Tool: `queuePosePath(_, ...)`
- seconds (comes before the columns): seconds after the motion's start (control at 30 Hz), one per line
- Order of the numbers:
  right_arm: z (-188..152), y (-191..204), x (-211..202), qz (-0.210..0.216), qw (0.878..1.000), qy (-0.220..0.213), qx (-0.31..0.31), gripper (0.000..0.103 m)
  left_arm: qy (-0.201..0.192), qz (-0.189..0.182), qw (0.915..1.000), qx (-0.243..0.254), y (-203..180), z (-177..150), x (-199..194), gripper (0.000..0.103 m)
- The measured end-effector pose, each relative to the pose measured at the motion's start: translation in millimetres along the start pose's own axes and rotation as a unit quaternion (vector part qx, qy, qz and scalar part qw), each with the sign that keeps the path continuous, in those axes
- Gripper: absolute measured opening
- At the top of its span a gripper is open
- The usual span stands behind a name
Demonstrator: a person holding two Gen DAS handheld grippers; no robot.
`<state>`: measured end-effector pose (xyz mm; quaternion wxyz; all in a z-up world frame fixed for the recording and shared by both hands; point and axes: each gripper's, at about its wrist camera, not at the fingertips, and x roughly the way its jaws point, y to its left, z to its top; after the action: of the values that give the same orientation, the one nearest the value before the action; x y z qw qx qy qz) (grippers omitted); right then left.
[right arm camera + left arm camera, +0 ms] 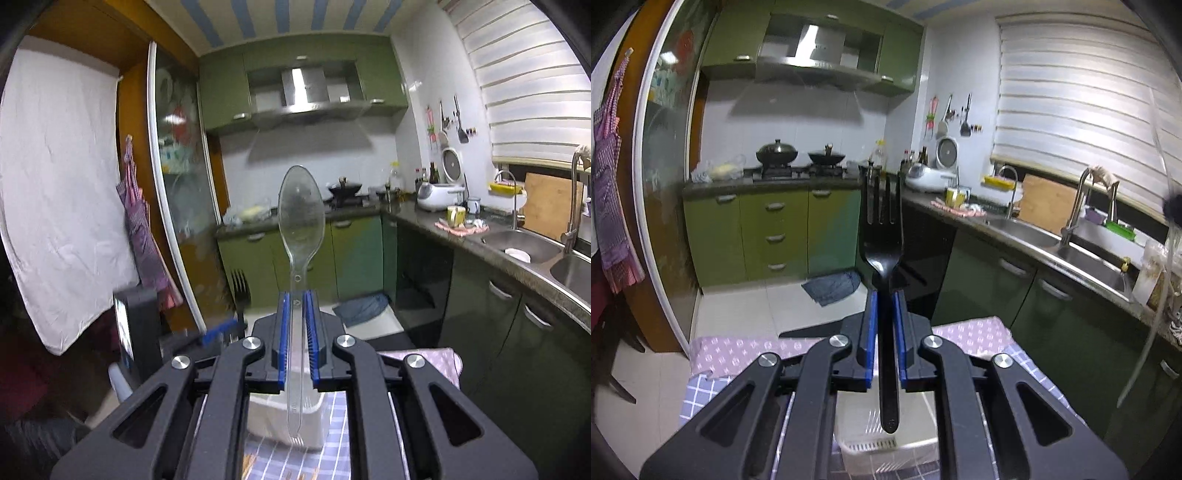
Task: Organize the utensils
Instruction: 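Carry fork and spoon over the white holder and open both tools to drop them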
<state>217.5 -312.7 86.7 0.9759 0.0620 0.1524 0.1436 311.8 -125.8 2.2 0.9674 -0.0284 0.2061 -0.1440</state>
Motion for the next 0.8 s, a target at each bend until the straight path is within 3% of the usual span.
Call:
queuePosePath(0.17,10,-5,23,0.001,1.000,-0.028,0.003,0.010,0.022,0.004,0.9997,0.011,1,-19,3,0.010)
queuePosePath(0.33,4,-5,64,-0.004,1.000,-0.023,-0.003,0.010,0.039,-0.002,0.9989,0.027,-1,-30,0,0.012)
queuePosePath(0.4,-2,-6,81,-0.007,1.000,-0.016,-0.009,0.010,0.043,-0.003,0.9987,0.028,0,-33,-2,0.021)
queuePosePath(0.57,-28,-4,105,-0.011,1.000,-0.004,-0.014,0.010,0.052,-0.011,0.9985,0.016,5,-37,-15,0.025)
queuePosePath(0.63,-40,-4,112,-0.009,1.000,0.004,-0.014,0.010,0.055,-0.013,0.9983,0.014,7,-37,-25,0.029)
queuePosePath(0.7,-54,-3,119,-0.008,1.000,0.018,-0.015,0.010,0.060,-0.014,0.9980,0.013,9,-41,-37,0.040)
queuePosePath(0.8,-76,-2,127,-0.007,0.999,0.037,-0.021,0.010,0.073,-0.009,0.9971,0.021,9,-52,-54,0.044)
